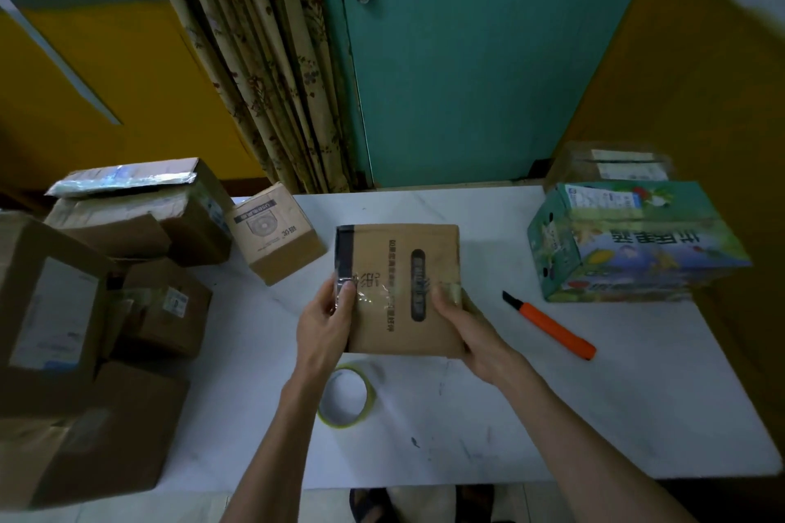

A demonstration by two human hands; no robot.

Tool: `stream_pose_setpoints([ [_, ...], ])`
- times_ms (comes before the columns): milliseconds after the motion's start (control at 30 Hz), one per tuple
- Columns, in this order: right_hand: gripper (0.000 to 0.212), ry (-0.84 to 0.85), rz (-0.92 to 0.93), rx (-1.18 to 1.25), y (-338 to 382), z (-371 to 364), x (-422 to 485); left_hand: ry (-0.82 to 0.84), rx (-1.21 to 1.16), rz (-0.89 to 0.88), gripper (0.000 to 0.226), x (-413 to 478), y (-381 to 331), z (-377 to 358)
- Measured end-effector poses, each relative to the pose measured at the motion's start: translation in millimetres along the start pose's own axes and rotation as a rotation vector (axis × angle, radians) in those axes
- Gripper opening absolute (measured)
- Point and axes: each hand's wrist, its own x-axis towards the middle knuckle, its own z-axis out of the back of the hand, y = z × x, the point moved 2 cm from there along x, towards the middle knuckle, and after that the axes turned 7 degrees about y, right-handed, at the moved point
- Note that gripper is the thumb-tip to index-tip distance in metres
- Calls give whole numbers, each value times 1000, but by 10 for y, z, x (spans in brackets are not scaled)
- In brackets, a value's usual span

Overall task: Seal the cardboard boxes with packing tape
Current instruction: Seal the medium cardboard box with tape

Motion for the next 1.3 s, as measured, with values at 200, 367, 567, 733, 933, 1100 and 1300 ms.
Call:
stream_pose_setpoints([
  [200,59,-191,121,-127,166,-147,-213,-93,-129,13,31,-15,121,151],
  [367,52,-401,517,-571,490,-186,-511,-130,-397,51,37,-108,83,120],
  [567,145,-389,278,-401,778,98,-708,-102,-414,-72,36,-115,-227,-81],
  [733,66,-549,320,-414,788,513,-1069,-76,-253,-140,41,-156,-219,-413],
  [933,39,-604,384,-146,893,1334,-1868,323,-266,-96,82,-372,-415,-1655],
  [1100,58,-801,297,-153,1049,2091,-2580,661,-293,2,124,-541,-679,-2682],
  [1300,23,-977,214,-96,861,2845,-3013,822,-271,126,126,-775,-687,-3577],
])
